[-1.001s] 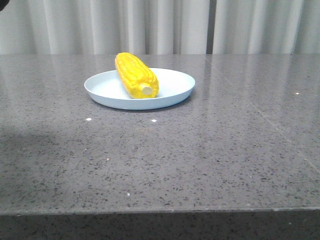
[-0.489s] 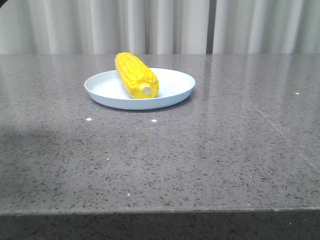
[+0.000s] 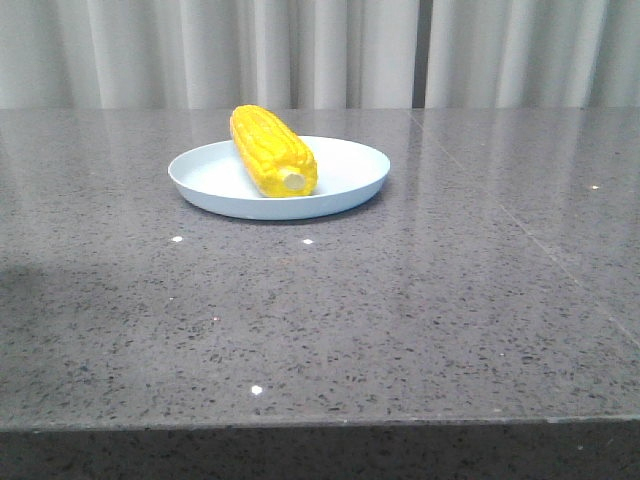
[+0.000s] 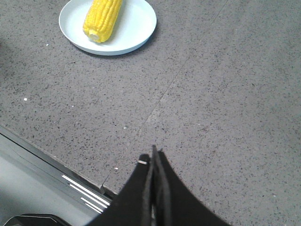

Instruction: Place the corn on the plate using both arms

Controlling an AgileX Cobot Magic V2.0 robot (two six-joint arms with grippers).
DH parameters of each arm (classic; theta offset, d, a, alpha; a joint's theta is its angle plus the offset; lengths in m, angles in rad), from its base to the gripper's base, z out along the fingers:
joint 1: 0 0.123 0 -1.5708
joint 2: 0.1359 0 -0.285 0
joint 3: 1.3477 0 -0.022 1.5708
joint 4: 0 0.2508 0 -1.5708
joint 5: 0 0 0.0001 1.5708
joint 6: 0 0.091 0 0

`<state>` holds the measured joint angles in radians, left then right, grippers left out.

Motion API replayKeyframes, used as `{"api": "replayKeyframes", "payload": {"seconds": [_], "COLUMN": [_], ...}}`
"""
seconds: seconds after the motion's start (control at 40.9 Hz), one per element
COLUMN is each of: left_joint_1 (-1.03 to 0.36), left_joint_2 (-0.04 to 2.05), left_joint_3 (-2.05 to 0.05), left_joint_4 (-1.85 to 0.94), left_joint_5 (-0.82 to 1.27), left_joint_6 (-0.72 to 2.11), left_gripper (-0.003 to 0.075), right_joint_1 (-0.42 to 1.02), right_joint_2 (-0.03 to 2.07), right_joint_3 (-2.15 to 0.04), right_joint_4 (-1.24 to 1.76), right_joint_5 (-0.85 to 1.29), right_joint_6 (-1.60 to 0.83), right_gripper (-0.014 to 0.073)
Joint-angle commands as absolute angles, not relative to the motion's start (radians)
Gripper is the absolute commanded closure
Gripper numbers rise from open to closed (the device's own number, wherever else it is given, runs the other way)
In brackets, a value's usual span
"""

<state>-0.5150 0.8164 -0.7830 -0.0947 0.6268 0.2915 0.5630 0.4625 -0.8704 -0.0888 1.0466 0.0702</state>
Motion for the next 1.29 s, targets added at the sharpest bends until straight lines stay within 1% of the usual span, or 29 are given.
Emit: {"api": "replayKeyframes", "payload": {"seconds": [0.0, 0.098, 0.195, 0.342, 0.464, 0.659, 0.708, 1.27], "left_joint_1": [-0.446, -0.339, -0.243, -0.117, -0.032, 0.011, 0.015, 0.017], "left_joint_2": [0.697, 0.563, 0.411, 0.215, 0.103, -0.011, -0.029, -0.026], "left_joint_3": [-0.698, -0.552, -0.404, -0.214, -0.102, 0.011, 0.008, 0.008], "left_joint_4": [-0.08, -0.08, -0.08, -0.082, -0.114, -0.149, -0.155, -0.156], "left_joint_5": [0.435, 0.288, 0.197, 0.098, 0.015, -0.084, -0.051, -0.059], "left_joint_6": [0.292, 0.292, 0.292, 0.292, 0.292, 0.292, 0.292, 0.292], "left_gripper": [0.0741, 0.0741, 0.0741, 0.0741, 0.0741, 0.0741, 0.0741, 0.0741], "right_joint_1": [0.558, 0.558, 0.558, 0.558, 0.558, 0.558, 0.558, 0.558], "right_joint_2": [0.468, 0.468, 0.468, 0.468, 0.468, 0.468, 0.468, 0.468], "right_joint_3": [-0.89, -0.89, -0.89, -0.89, -0.89, -0.89, -0.89, -0.89], "right_joint_4": [-0.109, -0.109, -0.109, -0.109, -0.109, -0.109, -0.109, -0.109], "right_joint_5": [0.987, 0.987, 0.987, 0.987, 0.987, 0.987, 0.987, 0.991], "right_joint_6": [0.068, 0.068, 0.068, 0.068, 0.068, 0.068, 0.068, 0.068], "right_gripper": [0.0662, 0.0662, 0.0662, 0.0662, 0.0662, 0.0662, 0.0662, 0.0662]}}
